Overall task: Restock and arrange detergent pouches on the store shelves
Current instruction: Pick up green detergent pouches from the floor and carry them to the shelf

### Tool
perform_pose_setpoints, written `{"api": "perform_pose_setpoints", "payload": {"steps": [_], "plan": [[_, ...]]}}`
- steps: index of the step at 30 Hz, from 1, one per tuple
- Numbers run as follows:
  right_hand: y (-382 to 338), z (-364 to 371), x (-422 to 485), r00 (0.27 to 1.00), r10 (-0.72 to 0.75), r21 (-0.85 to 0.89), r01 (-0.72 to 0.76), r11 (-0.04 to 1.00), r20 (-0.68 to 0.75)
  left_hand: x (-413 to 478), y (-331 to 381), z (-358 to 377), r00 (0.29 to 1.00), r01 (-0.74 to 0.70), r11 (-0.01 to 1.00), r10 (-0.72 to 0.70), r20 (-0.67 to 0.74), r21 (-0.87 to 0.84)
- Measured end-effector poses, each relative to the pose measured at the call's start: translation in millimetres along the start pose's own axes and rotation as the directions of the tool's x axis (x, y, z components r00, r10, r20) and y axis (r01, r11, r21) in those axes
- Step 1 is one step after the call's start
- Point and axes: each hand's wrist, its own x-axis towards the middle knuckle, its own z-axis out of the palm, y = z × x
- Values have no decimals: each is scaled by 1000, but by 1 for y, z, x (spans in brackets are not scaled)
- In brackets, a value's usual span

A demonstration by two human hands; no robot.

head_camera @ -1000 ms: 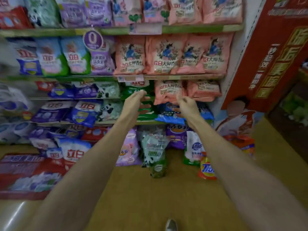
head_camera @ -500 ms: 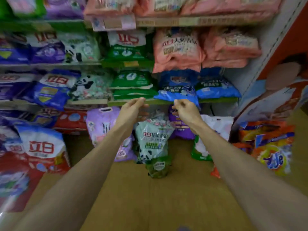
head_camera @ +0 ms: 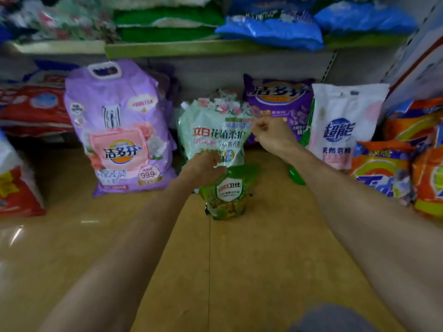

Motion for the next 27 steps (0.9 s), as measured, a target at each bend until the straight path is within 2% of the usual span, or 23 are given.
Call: {"api": "perform_pose_setpoints", "payload": {"steps": [3,6,10,17,22,27], "plan": [[9,11,3,1000,16,8,-17,1000,20,5,-10,25,998,2,982,-15,69,189],[9,14,6,1000,26,34,-27,999,17,8,-11,37,1000,23,951,-24,1,309],[8,12,9,1000,-7,43,8,999,-21,11,-14,40,993,52,972,-26,-115,231],[-8,-5,8,994,-52,62,57,996,-92,-8,-13,14,950,9,1000,-10,-312,-2],[-76,-49,4,994,-52,125,64,990,-95,-47,31,-95,920,-137,990,109,-377,-46],[-217,-135,-11,999,-42,326,47,944,-23,-117,130,-285,856,-259,966,222,-468,-16]]}}
